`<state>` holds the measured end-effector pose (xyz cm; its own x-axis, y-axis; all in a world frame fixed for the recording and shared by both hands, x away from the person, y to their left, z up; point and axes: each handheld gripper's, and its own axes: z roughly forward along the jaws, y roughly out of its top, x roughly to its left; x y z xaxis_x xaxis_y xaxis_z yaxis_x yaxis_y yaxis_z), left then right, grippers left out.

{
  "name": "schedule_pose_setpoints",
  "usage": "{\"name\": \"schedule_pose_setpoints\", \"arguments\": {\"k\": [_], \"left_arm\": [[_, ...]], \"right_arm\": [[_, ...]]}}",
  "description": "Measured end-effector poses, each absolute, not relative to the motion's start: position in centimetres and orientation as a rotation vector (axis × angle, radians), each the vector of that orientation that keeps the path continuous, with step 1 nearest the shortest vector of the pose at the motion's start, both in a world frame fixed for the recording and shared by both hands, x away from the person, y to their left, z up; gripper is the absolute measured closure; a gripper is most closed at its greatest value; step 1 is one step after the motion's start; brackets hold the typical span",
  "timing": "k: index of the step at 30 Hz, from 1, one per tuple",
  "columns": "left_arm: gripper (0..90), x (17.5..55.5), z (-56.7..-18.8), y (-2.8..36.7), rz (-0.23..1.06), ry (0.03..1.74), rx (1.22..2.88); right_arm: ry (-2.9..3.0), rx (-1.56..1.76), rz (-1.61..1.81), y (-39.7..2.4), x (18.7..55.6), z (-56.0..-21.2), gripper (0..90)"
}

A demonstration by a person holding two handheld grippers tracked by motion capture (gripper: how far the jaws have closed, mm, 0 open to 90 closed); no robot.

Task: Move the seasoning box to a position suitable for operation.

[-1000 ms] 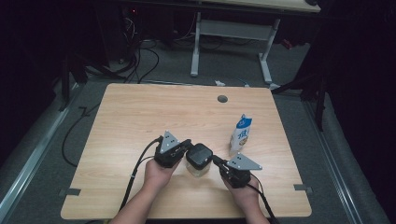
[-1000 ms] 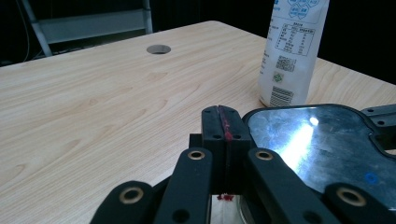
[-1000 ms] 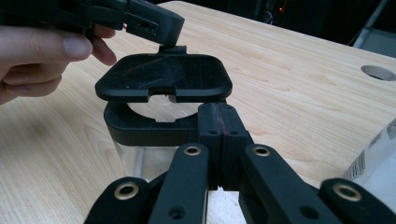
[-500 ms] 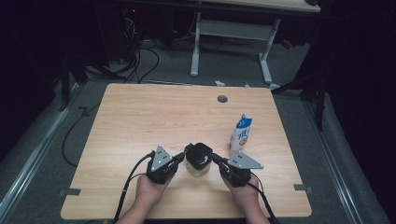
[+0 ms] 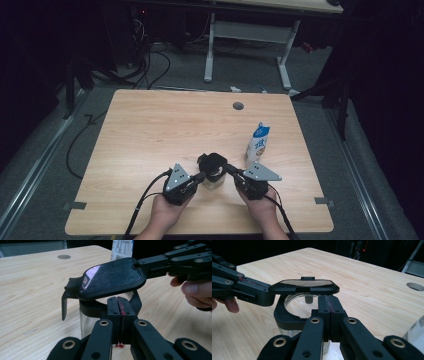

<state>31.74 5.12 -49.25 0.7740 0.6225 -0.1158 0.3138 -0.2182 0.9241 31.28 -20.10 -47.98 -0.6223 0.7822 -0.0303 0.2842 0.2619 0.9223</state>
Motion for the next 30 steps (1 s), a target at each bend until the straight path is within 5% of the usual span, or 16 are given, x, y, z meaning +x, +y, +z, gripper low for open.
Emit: {"name": "schedule_pose_setpoints", "arguments": {"k": [30], "left_arm": [[89.0,32.4,-48.5,5.4,0.315,0.748,1.735]], "right_arm": [[2.108,0.925,1.347,-18.5,30.8,-48.6,90.0]]}}
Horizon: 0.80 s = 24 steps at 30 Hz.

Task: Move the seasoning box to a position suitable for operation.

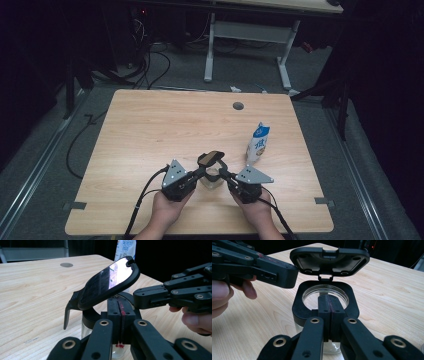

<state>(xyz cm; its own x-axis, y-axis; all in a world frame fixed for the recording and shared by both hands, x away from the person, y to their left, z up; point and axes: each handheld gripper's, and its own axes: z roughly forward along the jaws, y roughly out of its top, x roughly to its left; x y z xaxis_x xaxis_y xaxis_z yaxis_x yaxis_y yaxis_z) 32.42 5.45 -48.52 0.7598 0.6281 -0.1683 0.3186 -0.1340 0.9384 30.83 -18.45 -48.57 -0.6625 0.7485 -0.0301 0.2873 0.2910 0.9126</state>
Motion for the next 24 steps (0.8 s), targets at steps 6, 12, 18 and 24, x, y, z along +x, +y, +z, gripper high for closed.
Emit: {"name": "schedule_pose_setpoints", "arguments": {"k": [6,12,18,24], "left_arm": [[88.4,32.9,-48.3,5.8,0.312,0.769,1.707],[87.3,33.5,-48.1,6.3,0.311,0.796,1.683],[87.0,34.0,-48.0,6.7,0.33,0.822,1.664],[87.0,34.3,-47.9,7.2,0.35,0.848,1.65]], "right_arm": [[2.109,0.922,1.355,-18.6,30.8,-48.7,90.0],[2.108,0.925,1.364,-18.6,30.9,-48.7,90.0],[2.111,0.922,1.366,-18.7,30.9,-48.7,90.0],[2.109,0.918,1.376,-18.7,30.9,-48.8,90.0]]}}
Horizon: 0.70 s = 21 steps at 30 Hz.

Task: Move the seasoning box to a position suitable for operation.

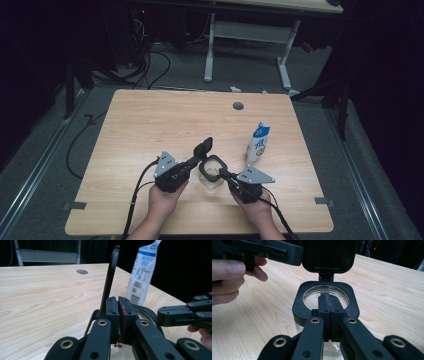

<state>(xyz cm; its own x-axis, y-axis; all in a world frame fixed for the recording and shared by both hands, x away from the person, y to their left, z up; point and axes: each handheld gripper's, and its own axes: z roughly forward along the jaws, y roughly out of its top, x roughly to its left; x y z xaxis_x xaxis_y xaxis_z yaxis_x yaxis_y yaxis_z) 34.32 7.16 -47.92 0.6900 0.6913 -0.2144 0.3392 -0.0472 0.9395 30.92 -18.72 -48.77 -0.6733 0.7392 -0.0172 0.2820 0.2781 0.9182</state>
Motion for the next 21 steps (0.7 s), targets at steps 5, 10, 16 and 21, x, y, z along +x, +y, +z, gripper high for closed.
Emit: {"name": "schedule_pose_setpoints", "arguments": {"k": [5,10,16,21], "left_arm": [[87.0,34.6,-47.9,7.4,0.363,0.872,1.643],[87.0,34.5,-47.9,7.5,0.358,0.872,1.645],[87.0,33.9,-48.0,6.8,0.351,0.834,1.669],[86.9,34.3,-48.2,5.8,0.32,0.834,1.68]], "right_arm": [[2.111,0.917,1.376,-18.7,30.9,-48.8,90.0],[2.112,0.915,1.376,-18.7,31.0,-48.8,90.0],[2.112,0.914,1.376,-18.7,31.0,-48.8,90.0],[2.112,0.912,1.377,-18.7,31.0,-48.8,90.0]]}}
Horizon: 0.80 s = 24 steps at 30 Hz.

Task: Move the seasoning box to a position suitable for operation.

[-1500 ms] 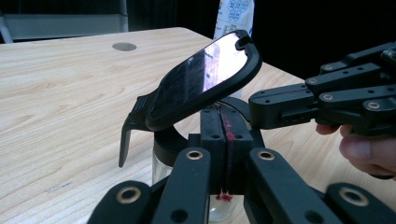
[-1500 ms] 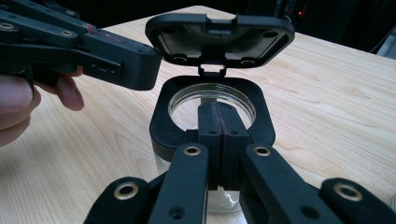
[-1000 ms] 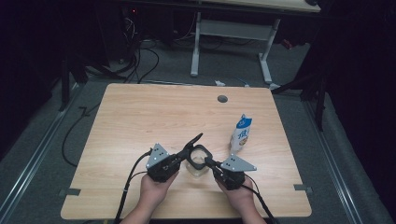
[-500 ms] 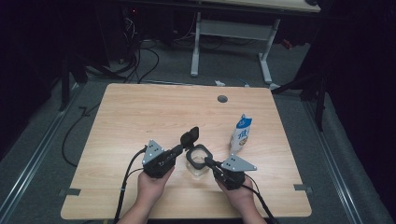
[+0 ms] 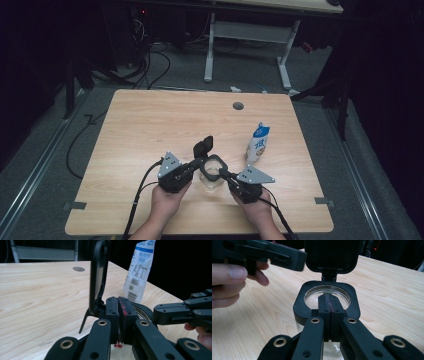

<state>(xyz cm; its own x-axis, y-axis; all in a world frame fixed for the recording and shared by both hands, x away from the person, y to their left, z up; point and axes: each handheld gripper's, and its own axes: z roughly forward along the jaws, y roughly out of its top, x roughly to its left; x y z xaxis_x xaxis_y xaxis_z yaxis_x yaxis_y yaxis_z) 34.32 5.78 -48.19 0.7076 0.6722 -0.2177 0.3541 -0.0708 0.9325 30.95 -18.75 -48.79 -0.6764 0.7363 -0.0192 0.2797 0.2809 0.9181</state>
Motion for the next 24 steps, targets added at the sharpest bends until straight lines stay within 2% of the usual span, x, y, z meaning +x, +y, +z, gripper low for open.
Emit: {"name": "schedule_pose_setpoints", "arguments": {"k": [9,24], "left_arm": [[87.0,35.0,-47.2,4.1,0.365,0.81,1.692],[90.0,35.3,-47.1,5.2,0.438,0.883,1.681]], "right_arm": [[2.11,0.913,1.383,-18.8,31.0,-48.8,90.0],[2.11,0.906,1.387,-18.9,30.9,-48.9,90.0]]}}
